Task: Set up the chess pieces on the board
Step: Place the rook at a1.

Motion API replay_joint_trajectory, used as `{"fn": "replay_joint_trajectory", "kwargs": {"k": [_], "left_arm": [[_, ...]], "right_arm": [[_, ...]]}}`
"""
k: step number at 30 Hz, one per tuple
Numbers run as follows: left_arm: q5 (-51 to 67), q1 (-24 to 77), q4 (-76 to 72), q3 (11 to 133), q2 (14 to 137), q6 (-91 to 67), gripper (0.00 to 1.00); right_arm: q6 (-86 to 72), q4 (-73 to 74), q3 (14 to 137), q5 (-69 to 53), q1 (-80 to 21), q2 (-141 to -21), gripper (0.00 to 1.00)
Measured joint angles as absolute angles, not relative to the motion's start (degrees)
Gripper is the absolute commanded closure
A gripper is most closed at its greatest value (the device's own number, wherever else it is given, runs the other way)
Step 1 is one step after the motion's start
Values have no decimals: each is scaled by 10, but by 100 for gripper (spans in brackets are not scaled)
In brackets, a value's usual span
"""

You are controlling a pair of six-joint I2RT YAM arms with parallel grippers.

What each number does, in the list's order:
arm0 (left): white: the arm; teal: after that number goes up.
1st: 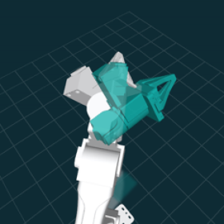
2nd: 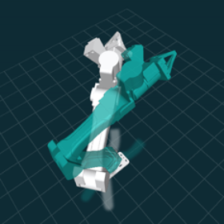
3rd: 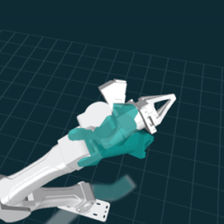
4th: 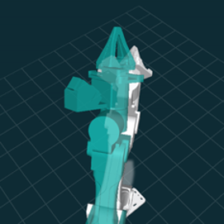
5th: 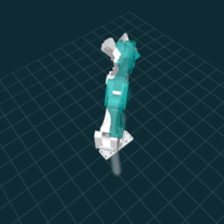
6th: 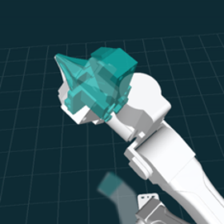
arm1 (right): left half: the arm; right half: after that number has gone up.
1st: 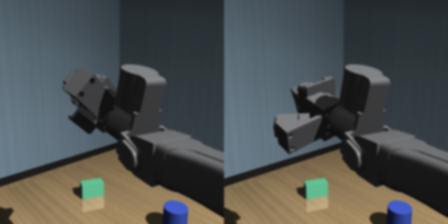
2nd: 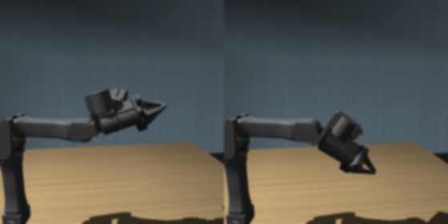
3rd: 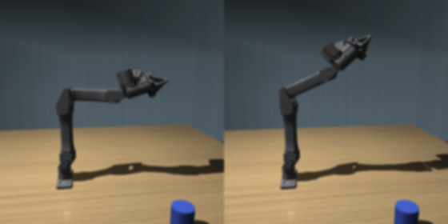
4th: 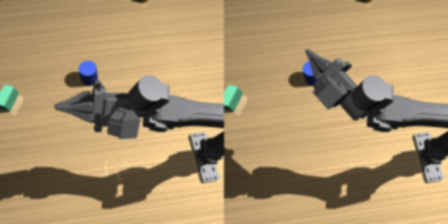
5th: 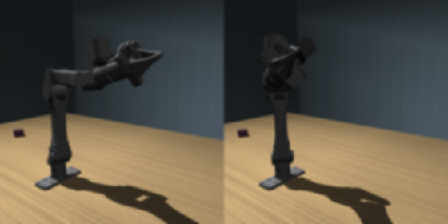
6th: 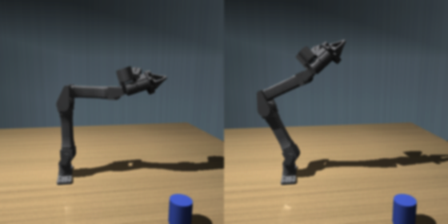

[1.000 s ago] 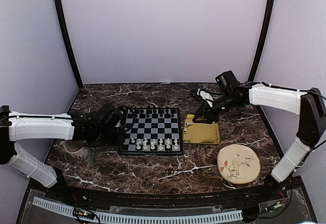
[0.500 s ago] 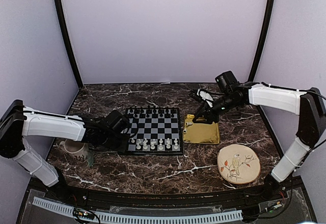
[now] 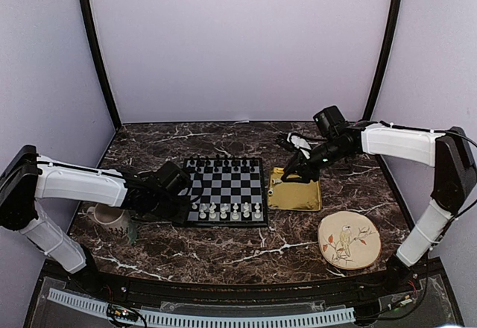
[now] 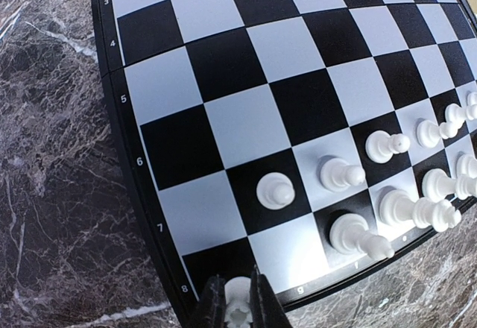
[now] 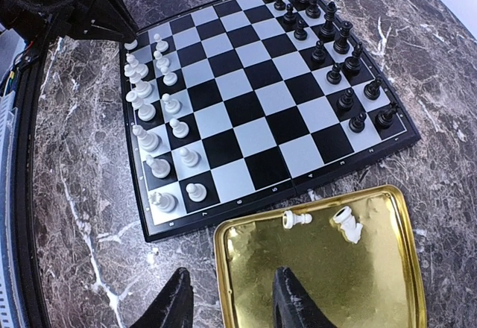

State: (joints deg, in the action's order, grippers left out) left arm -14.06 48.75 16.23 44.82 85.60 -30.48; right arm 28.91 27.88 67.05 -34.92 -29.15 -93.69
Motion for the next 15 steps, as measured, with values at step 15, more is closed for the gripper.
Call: {"fn": "replay_joint_trajectory", "kwargs": {"k": [15], "left_arm": [[-144, 488, 157, 448, 860, -307, 87]], "right_arm": [[295, 282, 670, -349, -291, -941, 63]]}}
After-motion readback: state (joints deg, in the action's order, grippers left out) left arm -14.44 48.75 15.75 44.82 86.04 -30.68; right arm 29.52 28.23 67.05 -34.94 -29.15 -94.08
